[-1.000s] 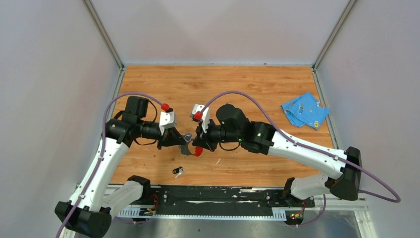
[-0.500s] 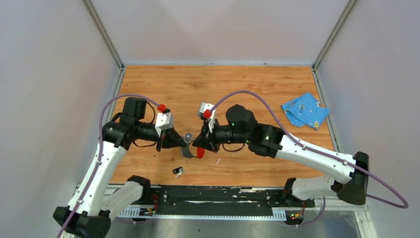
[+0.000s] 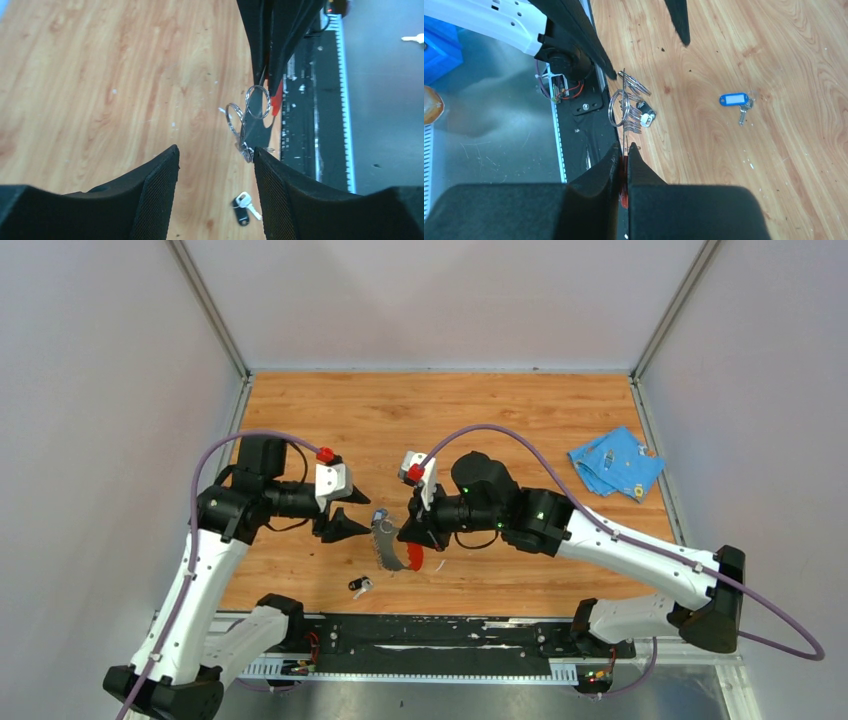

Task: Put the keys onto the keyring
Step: Adjust the keyring.

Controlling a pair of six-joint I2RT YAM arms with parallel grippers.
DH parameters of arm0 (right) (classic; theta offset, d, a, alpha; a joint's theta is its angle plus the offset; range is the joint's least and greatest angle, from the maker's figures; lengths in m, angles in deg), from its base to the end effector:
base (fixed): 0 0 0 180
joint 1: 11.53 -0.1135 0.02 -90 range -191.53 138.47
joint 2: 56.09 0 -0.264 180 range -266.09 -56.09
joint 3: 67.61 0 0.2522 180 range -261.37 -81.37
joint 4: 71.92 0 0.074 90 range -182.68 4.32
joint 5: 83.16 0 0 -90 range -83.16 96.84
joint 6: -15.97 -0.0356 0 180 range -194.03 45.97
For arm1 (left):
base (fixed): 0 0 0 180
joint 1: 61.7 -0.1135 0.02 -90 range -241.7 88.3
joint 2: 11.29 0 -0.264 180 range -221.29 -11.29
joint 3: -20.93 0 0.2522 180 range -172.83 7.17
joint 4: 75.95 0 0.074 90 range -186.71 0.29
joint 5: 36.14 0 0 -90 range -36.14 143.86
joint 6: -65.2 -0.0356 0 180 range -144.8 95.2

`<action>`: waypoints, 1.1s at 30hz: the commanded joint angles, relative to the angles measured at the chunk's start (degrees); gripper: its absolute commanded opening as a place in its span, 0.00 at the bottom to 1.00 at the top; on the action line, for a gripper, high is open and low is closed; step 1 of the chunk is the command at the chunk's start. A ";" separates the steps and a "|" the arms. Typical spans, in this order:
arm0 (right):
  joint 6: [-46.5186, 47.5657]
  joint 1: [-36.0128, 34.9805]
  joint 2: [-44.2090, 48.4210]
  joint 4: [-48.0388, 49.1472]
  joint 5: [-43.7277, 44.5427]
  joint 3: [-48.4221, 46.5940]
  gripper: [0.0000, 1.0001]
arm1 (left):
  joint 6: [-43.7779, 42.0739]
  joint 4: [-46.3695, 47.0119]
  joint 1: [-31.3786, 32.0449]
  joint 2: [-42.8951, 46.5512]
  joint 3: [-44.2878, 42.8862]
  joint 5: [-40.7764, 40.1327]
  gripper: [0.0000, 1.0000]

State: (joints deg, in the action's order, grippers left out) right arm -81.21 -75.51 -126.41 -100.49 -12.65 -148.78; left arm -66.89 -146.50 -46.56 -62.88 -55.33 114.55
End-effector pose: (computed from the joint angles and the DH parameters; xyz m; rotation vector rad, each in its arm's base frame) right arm 0.1127 0.2579 0.3768 -1.1836 1.6563 1.1404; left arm 0.1355 -0.0688 0.3600 1.3749 1.5291 -0.9501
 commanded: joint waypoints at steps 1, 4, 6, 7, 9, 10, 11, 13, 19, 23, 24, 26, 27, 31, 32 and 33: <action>1.59 0.22 -0.41 -5.00 2.45 -3.59 0.00 | -2.21 2.00 0.16 1.73 -3.24 -5.29 0.60; 2.23 0.10 -1.57 -6.54 2.58 -5.29 0.00 | -1.56 2.41 0.16 1.65 -3.66 -3.67 0.60; 2.61 0.01 -2.51 -7.81 2.88 -6.57 0.00 | -0.62 2.48 0.16 1.20 -3.63 -2.28 0.60; 2.72 -0.06 -2.96 -8.46 3.07 -7.18 0.00 | -0.13 2.48 0.16 1.01 -3.43 -1.58 0.60; 2.70 -0.15 -3.79 -9.62 3.45 -8.24 0.00 | -0.13 2.53 0.16 1.22 -2.79 -0.79 0.60; 2.69 -0.24 -4.23 -10.21 3.87 -8.83 0.00 | -0.57 2.54 0.16 1.43 -2.46 -0.82 0.60; 2.63 -0.40 -4.55 -10.76 4.33 -9.39 0.00 | -0.95 2.51 0.16 1.55 -2.32 -1.10 0.60; 2.62 -0.59 -5.04 -11.63 4.89 -10.18 0.00 | -1.46 2.56 0.16 1.35 -2.66 -2.31 0.60; 2.74 -1.01 -5.76 -12.70 5.33 -11.31 0.00 | 1.53 5.23 0.16 0.61 -3.64 -5.36 0.54; 2.58 -1.21 -6.71 -13.71 6.11 -12.92 0.00 | 3.58 5.92 0.17 1.09 -1.78 -2.23 0.56; 2.40 -1.27 -7.01 -14.01 6.27 -13.40 0.00 | 3.77 5.98 0.17 1.15 -1.27 -1.93 0.56; 2.24 -1.39 -7.72 -14.40 6.47 -14.14 0.00 | 4.25 6.08 0.16 1.19 -0.82 -1.86 0.57; 2.06 -1.52 -8.03 -14.52 6.62 -14.42 0.00 | 4.52 6.39 0.16 1.11 -0.73 -1.75 0.57; 1.56 -1.74 -8.86 -14.98 6.55 -15.27 0.00 | 13.03 12.66 0.16 0.33 0.12 -4.31 0.55; 1.64 -1.83 -8.82 -14.99 6.50 -15.23 0.00 | 15.10 15.10 0.16 0.35 0.39 -5.85 0.54; 1.81 -1.84 -8.74 -14.96 6.48 -15.24 0.00 | 16.17 16.75 0.16 0.47 0.50 -6.82 0.53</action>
State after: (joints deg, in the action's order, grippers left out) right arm -79.15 -76.41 -134.89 -114.06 -6.66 -162.27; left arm -59.17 -138.20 -46.56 -62.25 -55.88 110.98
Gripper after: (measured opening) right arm 0.053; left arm 0.550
